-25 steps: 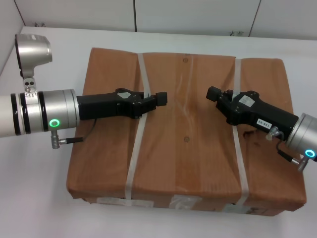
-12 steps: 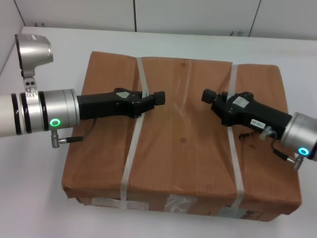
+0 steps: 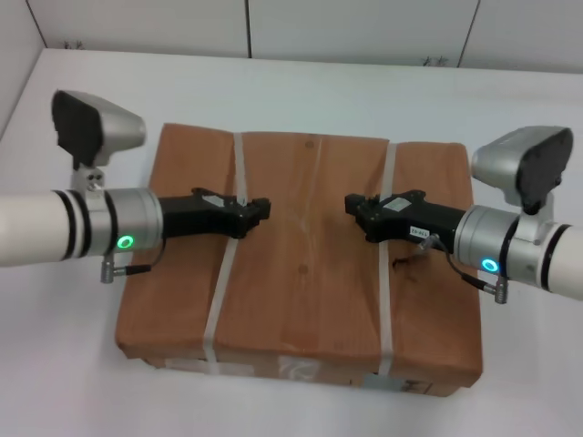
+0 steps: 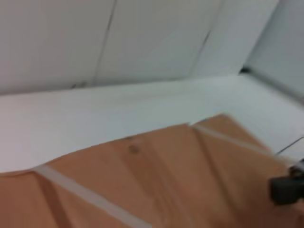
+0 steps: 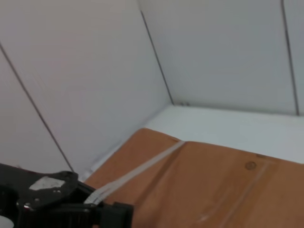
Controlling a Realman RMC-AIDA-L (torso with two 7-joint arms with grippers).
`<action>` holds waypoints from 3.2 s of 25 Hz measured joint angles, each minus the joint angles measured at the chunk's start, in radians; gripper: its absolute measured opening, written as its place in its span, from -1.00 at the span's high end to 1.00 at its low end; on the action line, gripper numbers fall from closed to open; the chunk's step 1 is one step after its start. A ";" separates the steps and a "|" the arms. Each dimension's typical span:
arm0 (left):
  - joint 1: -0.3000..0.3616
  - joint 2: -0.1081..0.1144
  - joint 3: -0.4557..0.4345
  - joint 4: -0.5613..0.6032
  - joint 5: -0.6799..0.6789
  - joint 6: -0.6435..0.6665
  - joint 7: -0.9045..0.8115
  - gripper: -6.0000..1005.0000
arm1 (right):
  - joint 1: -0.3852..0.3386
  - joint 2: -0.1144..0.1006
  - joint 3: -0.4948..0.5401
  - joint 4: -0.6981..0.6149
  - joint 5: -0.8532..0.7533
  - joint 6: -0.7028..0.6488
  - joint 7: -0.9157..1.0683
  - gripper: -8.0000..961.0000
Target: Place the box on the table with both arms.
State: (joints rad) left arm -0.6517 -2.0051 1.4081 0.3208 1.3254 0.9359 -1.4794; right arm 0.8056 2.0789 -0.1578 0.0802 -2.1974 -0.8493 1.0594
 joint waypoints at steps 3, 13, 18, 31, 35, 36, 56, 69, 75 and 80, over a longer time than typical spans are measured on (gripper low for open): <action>-0.021 -0.017 0.000 -0.016 0.040 -0.081 0.001 0.88 | 0.014 0.000 -0.003 0.016 -0.004 0.059 0.017 0.81; -0.043 -0.026 0.000 -0.048 0.065 -0.141 0.002 0.88 | 0.017 -0.001 -0.001 0.026 -0.006 0.089 0.021 0.76; -0.044 -0.026 0.000 -0.049 0.065 -0.131 0.002 0.88 | 0.014 0.000 0.002 0.021 -0.006 0.090 0.021 0.74; -0.042 -0.027 0.000 -0.049 0.066 -0.124 0.012 0.87 | 0.017 -0.002 -0.034 0.003 -0.007 0.100 0.097 0.68; -0.037 -0.030 0.000 -0.049 0.066 -0.125 0.045 0.86 | 0.000 -0.002 -0.036 -0.003 -0.007 0.103 0.124 0.66; -0.037 -0.031 0.000 -0.049 0.066 -0.126 0.053 0.85 | -0.007 -0.001 -0.036 -0.007 -0.007 0.103 0.133 0.66; -0.008 -0.030 -0.014 -0.027 0.045 -0.163 0.056 -0.44 | -0.120 -0.003 -0.014 -0.067 0.005 -0.003 0.163 -0.76; 0.180 0.006 -0.177 0.171 -0.072 0.331 0.237 -0.43 | -0.279 -0.008 0.140 -0.298 -0.005 -0.610 -0.019 -0.78; 0.177 0.069 -0.175 0.153 -0.056 0.684 0.324 -0.43 | -0.249 -0.012 -0.028 -0.454 -0.047 -0.880 -0.040 -0.78; 0.179 0.075 -0.171 0.152 -0.035 0.742 0.334 -0.42 | -0.231 -0.013 -0.065 -0.484 -0.042 -0.985 -0.040 -0.78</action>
State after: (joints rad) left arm -0.4727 -1.9305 1.2368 0.4724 1.2905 1.6774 -1.1456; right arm 0.5746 2.0664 -0.2233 -0.4042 -2.2396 -1.8341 1.0194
